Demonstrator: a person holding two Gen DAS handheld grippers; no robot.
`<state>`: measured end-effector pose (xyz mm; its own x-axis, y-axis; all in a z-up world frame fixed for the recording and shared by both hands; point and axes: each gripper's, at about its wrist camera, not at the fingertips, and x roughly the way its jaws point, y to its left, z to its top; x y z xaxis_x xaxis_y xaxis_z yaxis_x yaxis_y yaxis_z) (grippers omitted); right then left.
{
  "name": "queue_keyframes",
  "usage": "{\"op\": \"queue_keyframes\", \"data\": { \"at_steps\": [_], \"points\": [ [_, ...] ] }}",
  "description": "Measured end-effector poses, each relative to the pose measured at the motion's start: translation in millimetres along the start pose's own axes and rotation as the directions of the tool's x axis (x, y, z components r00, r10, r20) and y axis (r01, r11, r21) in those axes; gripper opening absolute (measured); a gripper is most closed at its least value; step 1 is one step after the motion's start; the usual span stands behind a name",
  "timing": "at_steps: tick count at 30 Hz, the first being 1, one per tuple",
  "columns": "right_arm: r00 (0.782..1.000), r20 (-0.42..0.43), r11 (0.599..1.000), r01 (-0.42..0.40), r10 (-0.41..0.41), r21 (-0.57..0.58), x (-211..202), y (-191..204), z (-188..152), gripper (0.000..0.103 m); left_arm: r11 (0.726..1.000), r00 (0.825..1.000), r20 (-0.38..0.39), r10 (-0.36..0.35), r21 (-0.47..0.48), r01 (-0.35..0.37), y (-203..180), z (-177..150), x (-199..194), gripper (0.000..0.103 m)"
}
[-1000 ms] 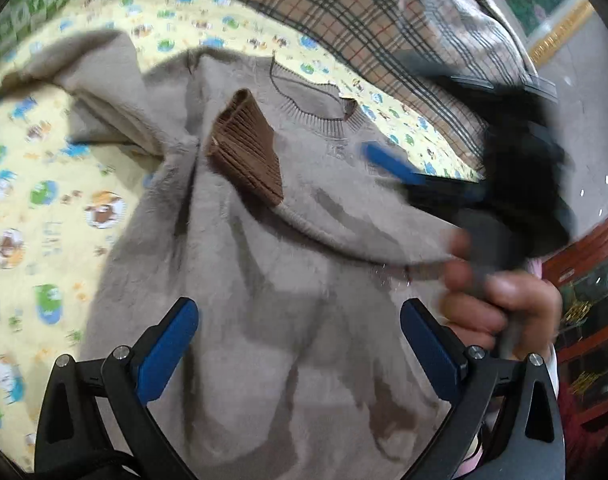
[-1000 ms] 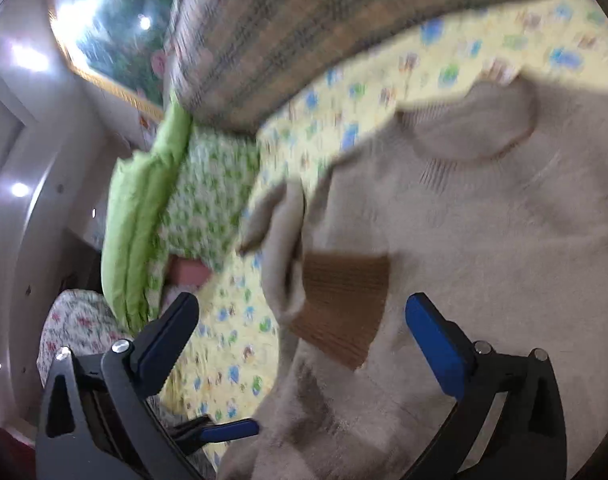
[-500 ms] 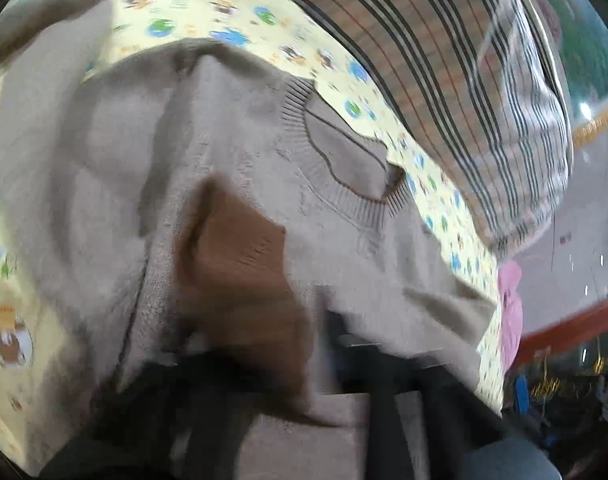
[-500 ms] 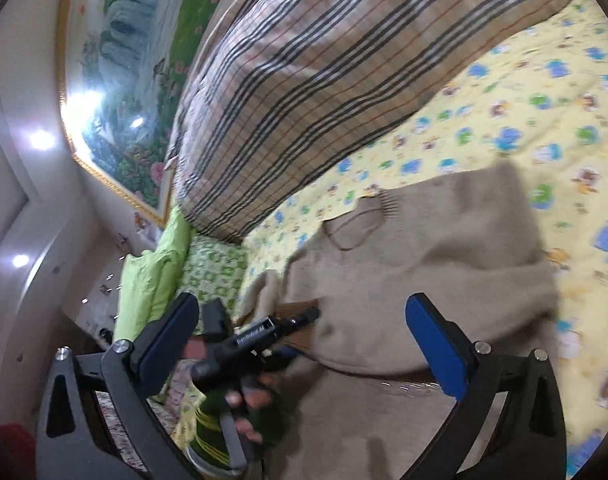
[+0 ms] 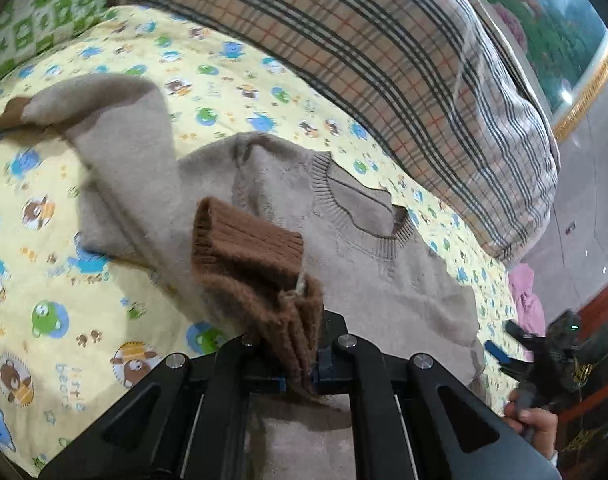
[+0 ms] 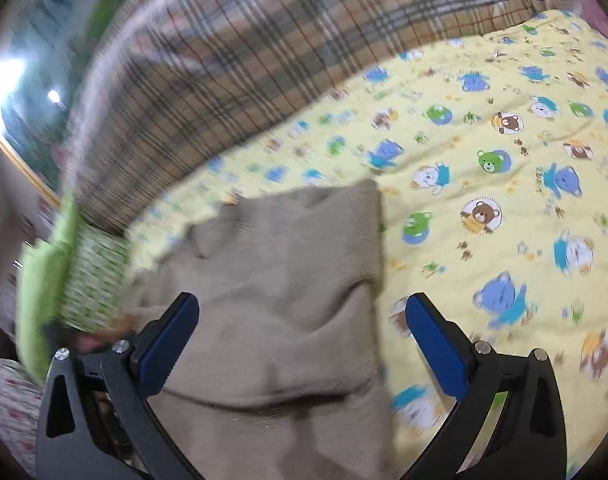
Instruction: Fold small clothes
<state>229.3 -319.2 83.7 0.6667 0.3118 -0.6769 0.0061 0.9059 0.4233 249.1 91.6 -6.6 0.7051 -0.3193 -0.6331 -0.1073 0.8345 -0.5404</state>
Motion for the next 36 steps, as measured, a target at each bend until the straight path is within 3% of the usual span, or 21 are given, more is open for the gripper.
{"op": "queue_keyframes", "data": {
  "at_steps": [2, 5, 8, 9, 10, 12, 17, 20, 23, 26, 28, 30, 33, 36],
  "points": [
    [0.998, -0.043, 0.999, 0.044, -0.044, -0.009, 17.9, -8.2, 5.5, 0.103, 0.999, 1.000, 0.011, 0.005, -0.033, -0.005, 7.9, -2.5, -4.6, 0.006],
    [0.994, -0.096, 0.999, 0.045, -0.048, -0.024, 40.7, -12.8, 11.3, 0.103, 0.998, 1.000, 0.027, 0.004, -0.067, -0.002, 17.6, -5.0, -9.4, 0.006],
    [0.993, -0.118, 0.999, 0.010, -0.014, -0.033, 50.0, -11.8, 11.3, 0.102, 1.000, 1.000, -0.003, 0.010, -0.014, -0.010, 6.1, -7.4, -2.5, 0.006],
    [0.992, -0.128, 0.999, 0.009, -0.013, -0.037, 53.1, -11.5, 10.5, 0.090, 1.000, 1.000, -0.007, 0.013, 0.002, -0.013, 2.1, -8.1, -0.3, 0.006],
    [0.989, -0.150, 0.999, -0.002, -0.004, -0.040, 58.5, -11.3, 9.6, 0.057, 1.000, 1.000, -0.010, 0.013, 0.014, -0.013, -1.7, -9.0, 1.0, 0.006],
    [0.981, -0.195, 1.000, -0.005, 0.004, -0.006, 67.0, -16.5, 8.0, 0.014, 0.999, 1.000, -0.022, -0.001, 0.038, 0.002, -11.0, -10.3, 3.4, 0.006],
    [0.993, -0.059, 0.995, 0.099, -0.099, -0.002, 28.1, -35.3, 20.9, 0.011, 0.991, 0.997, -0.062, -0.042, 0.127, 0.050, -43.3, -14.4, 19.0, 0.006],
    [0.981, -0.050, 0.982, 0.186, -0.188, -0.036, 25.2, -41.6, 22.8, 0.011, 0.990, 0.993, -0.108, 0.048, 0.140, -0.032, -37.1, -19.8, 43.0, 0.007],
    [0.977, -0.072, 0.980, 0.198, -0.199, -0.025, 30.3, -48.1, 17.6, 0.011, 0.995, 0.989, -0.144, 0.024, 0.099, -0.009, -22.5, -22.4, 42.8, 0.011],
    [0.972, -0.076, 0.975, 0.219, -0.221, -0.039, 32.0, -46.3, 17.6, 0.013, 0.992, 0.991, -0.134, 0.009, 0.126, 0.009, -20.4, -23.5, 17.7, 0.017],
    [0.970, -0.053, 0.971, 0.237, -0.238, -0.034, 24.7, -43.5, 19.8, 0.031, 0.993, 0.993, -0.121, -0.013, 0.115, 0.027, -15.9, -23.1, -1.1, 0.038],
    [0.964, -0.011, 0.963, 0.266, -0.266, -0.035, 12.8, -38.3, 21.7, 0.038, 0.996, 0.995, -0.094, -0.030, 0.085, 0.038, -3.9, -20.0, -24.4, 0.045],
    [0.977, 0.057, 0.978, 0.207, -0.206, -0.020, -13.5, -28.2, 21.7, 0.042, 0.999, 0.998, -0.057, -0.011, 0.034, 0.013, 19.2, -12.4, -48.6, 0.045],
    [0.993, 0.060, 0.994, 0.108, -0.106, -0.032, -30.6, -10.7, 10.3, 0.048, 0.999, 1.000, -0.015, 0.016, -0.042, -0.016, 49.3, -2.5, -64.0, 0.054]
  ]
}}
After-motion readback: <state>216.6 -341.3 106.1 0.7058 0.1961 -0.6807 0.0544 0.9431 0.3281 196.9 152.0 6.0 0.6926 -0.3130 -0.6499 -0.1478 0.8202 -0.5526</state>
